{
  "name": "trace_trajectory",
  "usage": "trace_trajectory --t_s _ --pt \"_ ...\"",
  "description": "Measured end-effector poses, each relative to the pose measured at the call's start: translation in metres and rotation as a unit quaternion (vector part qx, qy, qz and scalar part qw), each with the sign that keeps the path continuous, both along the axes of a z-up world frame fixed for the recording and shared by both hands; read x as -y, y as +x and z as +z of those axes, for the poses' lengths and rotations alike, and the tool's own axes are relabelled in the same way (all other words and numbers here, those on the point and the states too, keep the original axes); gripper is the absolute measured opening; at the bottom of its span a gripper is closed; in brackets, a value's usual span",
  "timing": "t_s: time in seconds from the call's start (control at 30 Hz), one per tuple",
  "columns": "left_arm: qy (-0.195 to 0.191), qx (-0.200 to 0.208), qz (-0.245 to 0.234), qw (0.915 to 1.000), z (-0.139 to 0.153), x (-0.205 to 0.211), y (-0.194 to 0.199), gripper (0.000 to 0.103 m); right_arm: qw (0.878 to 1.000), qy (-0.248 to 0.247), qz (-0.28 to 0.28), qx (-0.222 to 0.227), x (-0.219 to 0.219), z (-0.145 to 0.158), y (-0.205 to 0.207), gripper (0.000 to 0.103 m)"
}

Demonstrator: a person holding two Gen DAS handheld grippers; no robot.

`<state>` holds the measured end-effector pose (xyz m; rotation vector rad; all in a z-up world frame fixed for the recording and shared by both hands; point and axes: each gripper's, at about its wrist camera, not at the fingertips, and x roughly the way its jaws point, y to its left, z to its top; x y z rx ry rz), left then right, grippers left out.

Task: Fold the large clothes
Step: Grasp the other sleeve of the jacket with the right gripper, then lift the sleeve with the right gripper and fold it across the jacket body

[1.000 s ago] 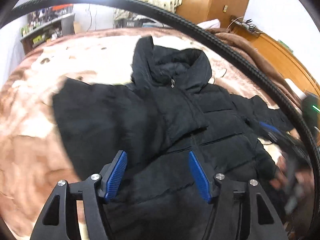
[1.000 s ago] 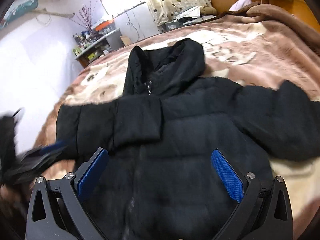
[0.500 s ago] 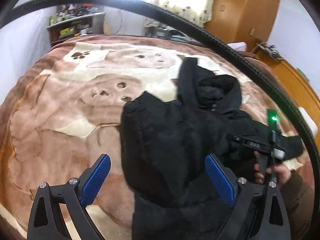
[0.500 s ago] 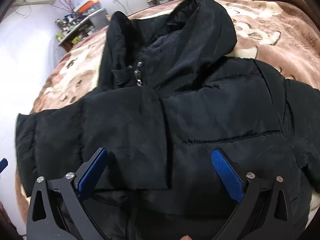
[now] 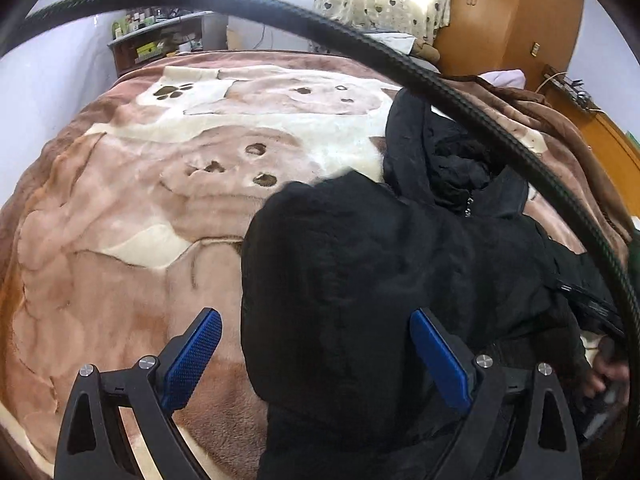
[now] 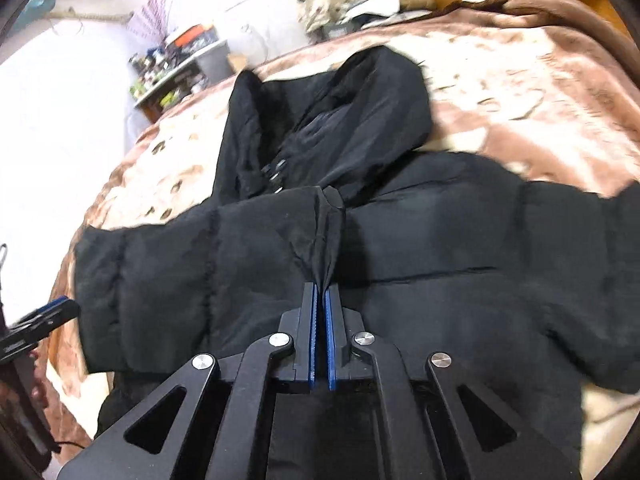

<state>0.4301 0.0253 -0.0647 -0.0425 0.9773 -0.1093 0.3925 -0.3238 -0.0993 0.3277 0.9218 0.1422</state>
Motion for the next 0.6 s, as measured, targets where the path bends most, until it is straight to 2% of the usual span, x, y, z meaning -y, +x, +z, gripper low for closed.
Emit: trace_trajectory --t_s 0.07,0.2,0.3,0.37,0.47,0.6 --pt "0.021 -0.002 -0.001 0.9998 -0.006 0.009 0.006 0.096 1.000 -0.022 -0.014 0.000 0.008 0.003 -0.007 0.003" --pt "0.064 -0.034 -0.009 0.9974 -0.034 0.031 0.020 0.096 0.998 -0.052 -0.018 -0.026 0.012 -0.003 -0.014 0.003" --pt "0.067 -0.056 0.006 0.9961 -0.051 0.037 0.028 0.096 0.995 -0.091 -0.019 -0.035 0.011 -0.012 -0.016 0.003" --pt "0.049 -0.070 0.022 0.9961 -0.060 0.034 0.032 0.096 0.995 -0.087 -0.023 -0.051 0.015 -0.020 -0.014 0.003" --pt "0.047 -0.078 0.038 0.9951 -0.068 0.029 0.036 0.096 0.994 -0.085 -0.020 -0.059 0.020 -0.029 -0.015 0.004" --pt "0.074 -0.074 0.031 0.9940 -0.073 0.032 0.036 0.096 0.994 -0.078 -0.026 -0.066 0.022 -0.033 -0.015 0.008"
